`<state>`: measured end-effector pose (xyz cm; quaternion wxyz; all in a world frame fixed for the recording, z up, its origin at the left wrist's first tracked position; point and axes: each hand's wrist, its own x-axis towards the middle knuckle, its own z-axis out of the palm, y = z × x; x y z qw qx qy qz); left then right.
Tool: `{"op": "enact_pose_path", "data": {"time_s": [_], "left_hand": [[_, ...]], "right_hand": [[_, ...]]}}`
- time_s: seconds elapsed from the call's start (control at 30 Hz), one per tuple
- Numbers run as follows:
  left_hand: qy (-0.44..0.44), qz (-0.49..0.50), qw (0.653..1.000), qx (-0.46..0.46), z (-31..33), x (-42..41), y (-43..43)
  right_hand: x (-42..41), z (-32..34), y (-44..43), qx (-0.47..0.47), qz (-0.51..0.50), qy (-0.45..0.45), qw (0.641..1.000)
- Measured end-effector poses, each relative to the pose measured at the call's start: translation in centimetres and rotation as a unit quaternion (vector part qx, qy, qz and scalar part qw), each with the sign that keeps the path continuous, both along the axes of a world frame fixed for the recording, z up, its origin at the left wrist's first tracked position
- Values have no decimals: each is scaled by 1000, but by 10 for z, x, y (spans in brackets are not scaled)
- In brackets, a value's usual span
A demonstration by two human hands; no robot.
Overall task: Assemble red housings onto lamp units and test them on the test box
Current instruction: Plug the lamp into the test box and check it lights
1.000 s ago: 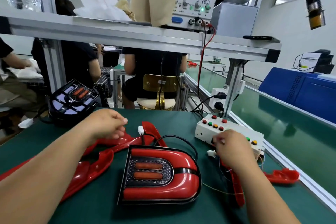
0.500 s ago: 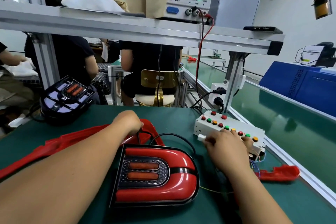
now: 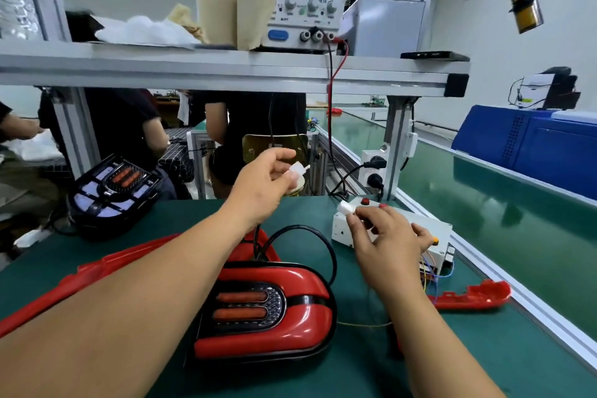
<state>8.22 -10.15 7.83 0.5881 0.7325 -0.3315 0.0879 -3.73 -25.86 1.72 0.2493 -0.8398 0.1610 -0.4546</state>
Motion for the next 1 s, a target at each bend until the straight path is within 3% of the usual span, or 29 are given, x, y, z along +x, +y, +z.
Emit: {"op": "enact_pose_path", "data": {"time_s": [0.27,0.6,1.0], "left_hand": [[15,-93,994,60,-3,-13,-12],[18,-104,976,191,-1,-18,-22],[-69,-60,942,321,5,-19,-26]], "right_hand": [[-2,5,-5,25,0,-45,999],[0,1,-5,-12,15,-36,999],[0,3,-3,-100,9,22,995]]}}
